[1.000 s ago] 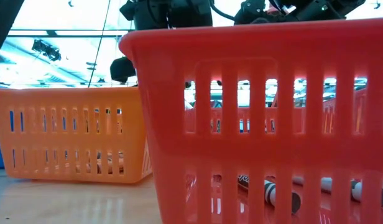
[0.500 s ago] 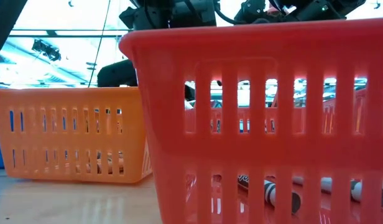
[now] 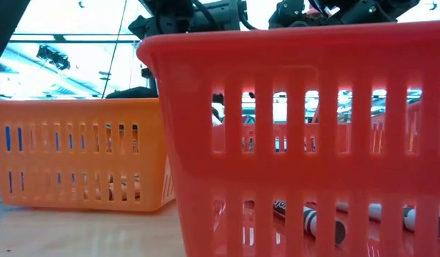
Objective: Sort crayons
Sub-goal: Put the orange crayon into the left orange bin
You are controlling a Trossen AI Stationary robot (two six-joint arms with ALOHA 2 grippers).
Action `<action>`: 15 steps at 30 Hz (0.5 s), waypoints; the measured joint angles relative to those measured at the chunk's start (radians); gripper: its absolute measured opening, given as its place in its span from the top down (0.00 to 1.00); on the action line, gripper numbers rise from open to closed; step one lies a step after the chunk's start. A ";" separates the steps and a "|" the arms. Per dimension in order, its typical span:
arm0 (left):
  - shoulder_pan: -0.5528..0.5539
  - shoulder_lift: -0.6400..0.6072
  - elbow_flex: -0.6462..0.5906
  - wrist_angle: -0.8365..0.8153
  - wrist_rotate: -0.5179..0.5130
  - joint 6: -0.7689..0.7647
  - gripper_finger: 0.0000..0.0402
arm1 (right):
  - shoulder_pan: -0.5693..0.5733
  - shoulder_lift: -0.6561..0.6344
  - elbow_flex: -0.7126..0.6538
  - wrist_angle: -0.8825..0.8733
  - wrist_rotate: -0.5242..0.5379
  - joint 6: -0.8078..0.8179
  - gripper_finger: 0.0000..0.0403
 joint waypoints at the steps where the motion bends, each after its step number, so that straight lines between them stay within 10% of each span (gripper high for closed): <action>1: 0.000 0.000 0.000 -0.001 -0.004 -0.004 0.52 | 0.000 0.000 0.000 0.001 0.000 0.000 0.59; 15: -0.001 0.000 -0.002 0.005 -0.007 -0.016 0.88 | 0.001 0.000 0.000 -0.040 -0.122 -0.018 0.59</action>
